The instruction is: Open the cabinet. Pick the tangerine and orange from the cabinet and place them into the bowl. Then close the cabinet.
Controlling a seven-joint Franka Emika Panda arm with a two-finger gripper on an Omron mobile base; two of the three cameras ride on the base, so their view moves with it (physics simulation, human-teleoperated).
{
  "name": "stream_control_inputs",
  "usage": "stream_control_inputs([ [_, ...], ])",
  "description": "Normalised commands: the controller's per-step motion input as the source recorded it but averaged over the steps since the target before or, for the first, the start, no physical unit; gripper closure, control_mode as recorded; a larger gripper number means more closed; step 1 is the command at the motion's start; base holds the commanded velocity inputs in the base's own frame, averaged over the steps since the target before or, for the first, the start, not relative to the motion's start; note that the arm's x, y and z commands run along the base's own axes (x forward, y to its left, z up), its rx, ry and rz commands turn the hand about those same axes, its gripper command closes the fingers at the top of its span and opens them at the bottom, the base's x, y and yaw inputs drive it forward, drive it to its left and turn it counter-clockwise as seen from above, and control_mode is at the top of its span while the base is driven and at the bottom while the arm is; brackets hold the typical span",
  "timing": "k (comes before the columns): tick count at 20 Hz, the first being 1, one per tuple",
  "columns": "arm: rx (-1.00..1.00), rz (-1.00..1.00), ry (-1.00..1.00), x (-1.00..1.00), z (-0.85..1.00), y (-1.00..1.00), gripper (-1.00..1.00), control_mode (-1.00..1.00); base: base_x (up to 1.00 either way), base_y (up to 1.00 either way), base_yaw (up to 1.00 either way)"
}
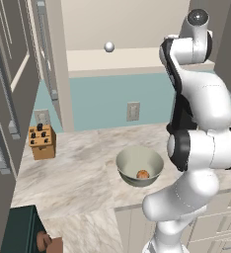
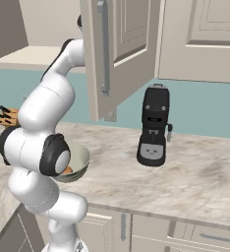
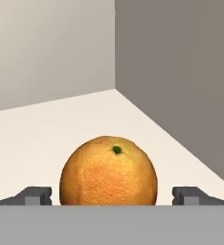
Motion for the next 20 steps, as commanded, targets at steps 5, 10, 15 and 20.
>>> stream_control_inputs([
  [5, -0.02, 0.00, 0.00, 0.25, -0.24, 0.00, -1.00, -1.00, 0.00, 0.00, 0.00],
  [10, -0.05, 0.00, 0.00, 0.27, -0.28, 0.00, 1.00, -1.00, 0.00, 0.00, 0.00],
  [15, 0.00, 0.00, 0.00, -0.03, -0.01, 0.00, 1.00, -1.00, 0.00, 0.00, 0.00],
  [20, 0.02, 0.03, 0.01, -0.85, -0.02, 0.14, 1.00, -1.00, 0.00, 0.00, 0.00],
])
